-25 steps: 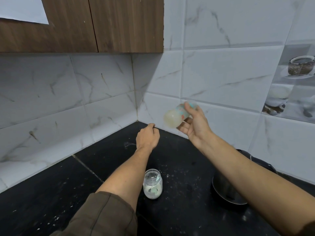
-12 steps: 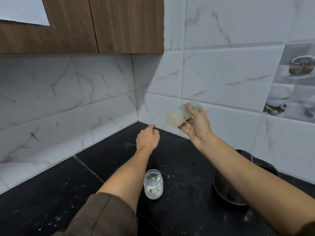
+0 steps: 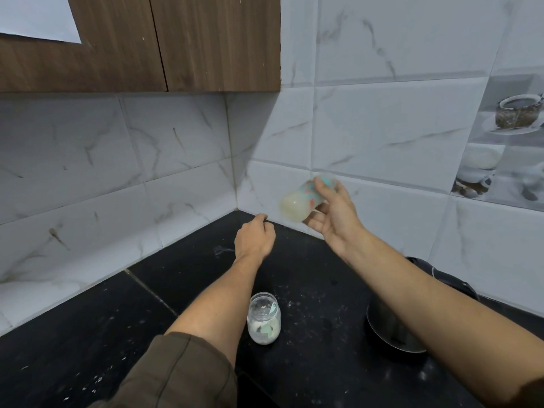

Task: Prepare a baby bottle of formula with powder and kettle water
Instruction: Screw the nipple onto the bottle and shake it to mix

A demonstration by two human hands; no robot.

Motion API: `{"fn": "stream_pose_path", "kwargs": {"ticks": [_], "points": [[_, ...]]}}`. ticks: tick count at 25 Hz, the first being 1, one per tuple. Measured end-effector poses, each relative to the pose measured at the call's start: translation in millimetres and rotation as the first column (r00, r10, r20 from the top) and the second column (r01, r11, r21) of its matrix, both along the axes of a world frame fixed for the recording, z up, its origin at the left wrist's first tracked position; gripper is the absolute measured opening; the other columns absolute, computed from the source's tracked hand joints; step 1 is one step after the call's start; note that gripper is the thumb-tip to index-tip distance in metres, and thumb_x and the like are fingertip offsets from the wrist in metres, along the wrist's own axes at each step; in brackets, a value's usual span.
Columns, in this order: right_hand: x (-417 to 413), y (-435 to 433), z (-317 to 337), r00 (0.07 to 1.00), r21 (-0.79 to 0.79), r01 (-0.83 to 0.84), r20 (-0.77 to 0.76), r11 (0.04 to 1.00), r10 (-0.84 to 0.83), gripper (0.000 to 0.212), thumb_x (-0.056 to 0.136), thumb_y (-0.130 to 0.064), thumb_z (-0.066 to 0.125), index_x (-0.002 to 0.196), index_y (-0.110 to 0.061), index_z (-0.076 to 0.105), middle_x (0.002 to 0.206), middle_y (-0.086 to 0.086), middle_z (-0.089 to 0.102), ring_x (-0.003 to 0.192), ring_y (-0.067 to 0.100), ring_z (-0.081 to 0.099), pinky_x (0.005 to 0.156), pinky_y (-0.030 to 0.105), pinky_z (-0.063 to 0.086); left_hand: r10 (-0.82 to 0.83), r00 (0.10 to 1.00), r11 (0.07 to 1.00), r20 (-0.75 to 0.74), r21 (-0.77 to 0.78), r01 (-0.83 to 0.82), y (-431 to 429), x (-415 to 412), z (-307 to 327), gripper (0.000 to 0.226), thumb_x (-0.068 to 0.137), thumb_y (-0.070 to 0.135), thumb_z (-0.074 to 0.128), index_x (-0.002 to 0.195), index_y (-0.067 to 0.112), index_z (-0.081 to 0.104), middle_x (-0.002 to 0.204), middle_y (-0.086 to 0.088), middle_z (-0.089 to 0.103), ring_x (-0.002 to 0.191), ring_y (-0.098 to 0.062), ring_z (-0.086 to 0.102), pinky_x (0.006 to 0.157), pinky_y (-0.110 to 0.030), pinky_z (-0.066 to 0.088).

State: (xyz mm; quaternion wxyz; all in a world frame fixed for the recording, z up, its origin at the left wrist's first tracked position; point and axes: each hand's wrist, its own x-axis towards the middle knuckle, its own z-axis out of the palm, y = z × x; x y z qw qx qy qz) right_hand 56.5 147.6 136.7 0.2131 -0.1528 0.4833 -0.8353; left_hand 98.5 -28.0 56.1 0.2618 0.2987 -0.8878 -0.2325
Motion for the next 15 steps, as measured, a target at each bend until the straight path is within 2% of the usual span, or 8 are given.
{"fn": "stream_pose_path", "kwargs": {"ticks": [2, 3, 5, 7, 8, 10, 13, 15], "points": [[-6.1, -1.8, 2.0, 0.989, -0.073, 0.079, 0.132, 0.994, -0.069, 0.045, 0.096, -0.035, 0.075, 0.134, -0.019, 0.059, 0.131, 0.018, 0.070, 0.095, 0.031, 0.078, 0.072, 0.040, 0.066, 0.011, 1.000, 1.000, -0.011, 0.009, -0.011, 0.5, 2.1, 0.1, 0.046, 0.103, 0.027, 0.038, 0.145, 0.021, 0.056, 0.125, -0.011, 0.071, 0.116, -0.036, 0.062, 0.095, -0.041, 0.048], [-5.4, -1.2, 2.0, 0.993, -0.047, 0.046, 0.112, 0.998, -0.041, 0.040, 0.097, -0.036, 0.074, 0.130, -0.019, 0.059, 0.131, 0.018, 0.070, 0.095, 0.031, 0.078, 0.073, 0.040, 0.066, 0.010, 1.000, 1.000, -0.012, 0.012, -0.010, -0.6, 1.6, 0.3, 0.045, 0.103, 0.027, 0.039, 0.144, 0.021, 0.057, 0.124, -0.011, 0.071, 0.115, -0.036, 0.063, 0.094, -0.041, 0.048], [2.2, 1.8, 1.3, 0.992, 0.085, -0.111, -0.041, 0.990, 0.115, 0.035, 0.098, -0.035, 0.073, 0.129, -0.023, 0.060, 0.130, 0.018, 0.071, 0.094, 0.031, 0.078, 0.073, 0.041, 0.066, -0.001, 1.000, 1.000, 0.001, 0.001, 0.001, -4.3, -0.6, -1.7, 0.042, 0.101, 0.028, 0.040, 0.137, 0.022, 0.060, 0.119, -0.011, 0.073, 0.109, -0.037, 0.064, 0.085, -0.040, 0.048], [7.3, 4.7, -1.2, 0.955, 0.197, -0.212, -0.167, 0.957, 0.246, 0.049, 0.096, -0.033, 0.075, 0.141, -0.028, 0.056, 0.127, 0.014, 0.074, 0.091, 0.029, 0.078, 0.071, 0.041, 0.065, -0.007, 1.000, 1.000, 0.025, -0.014, 0.007, -3.9, -1.2, -1.9, 0.038, 0.101, 0.029, 0.043, 0.134, 0.022, 0.060, 0.114, -0.010, 0.073, 0.105, -0.036, 0.066, 0.078, -0.037, 0.044], [6.0, 5.0, -1.8, 0.951, 0.192, -0.210, -0.185, 0.959, 0.246, 0.055, 0.095, -0.032, 0.076, 0.145, -0.029, 0.053, 0.126, 0.013, 0.074, 0.091, 0.029, 0.079, 0.070, 0.041, 0.064, -0.008, 1.000, 1.000, 0.028, -0.014, 0.008, -3.5, -1.2, -1.4, 0.038, 0.101, 0.028, 0.044, 0.134, 0.022, 0.060, 0.114, -0.010, 0.073, 0.105, -0.036, 0.066, 0.077, -0.037, 0.044], [3.0, 4.6, -0.6, 0.982, 0.083, -0.111, -0.145, 0.990, 0.122, 0.053, 0.096, -0.033, 0.075, 0.144, -0.026, 0.054, 0.127, 0.014, 0.074, 0.090, 0.028, 0.079, 0.069, 0.039, 0.064, -0.008, 1.000, 1.000, 0.006, 0.004, 0.008, -3.2, -0.3, -1.1, 0.042, 0.101, 0.027, 0.042, 0.138, 0.021, 0.059, 0.119, -0.011, 0.073, 0.110, -0.037, 0.064, 0.085, -0.039, 0.048], [-10.4, 3.2, 1.1, 0.990, -0.113, 0.104, 0.102, 0.988, -0.092, 0.045, 0.098, -0.032, 0.074, 0.138, -0.023, 0.056, 0.128, 0.014, 0.070, 0.094, 0.029, 0.079, 0.075, 0.042, 0.066, 0.005, 1.000, 1.000, -0.018, 0.016, -0.004, -2.9, 2.8, -0.1, 0.046, 0.103, 0.027, 0.039, 0.145, 0.021, 0.056, 0.128, -0.009, 0.070, 0.118, -0.035, 0.062, 0.097, -0.042, 0.049], [-11.1, 4.3, 0.3, 0.994, -0.084, 0.083, 0.080, 0.993, -0.076, 0.044, 0.099, -0.032, 0.073, 0.138, -0.023, 0.055, 0.128, 0.013, 0.070, 0.094, 0.029, 0.079, 0.078, 0.043, 0.066, 0.004, 1.000, 1.000, -0.018, 0.015, -0.004, -4.6, 2.2, -0.4, 0.046, 0.103, 0.028, 0.039, 0.146, 0.021, 0.056, 0.129, -0.008, 0.070, 0.118, -0.035, 0.062, 0.097, -0.041, 0.049]]}}
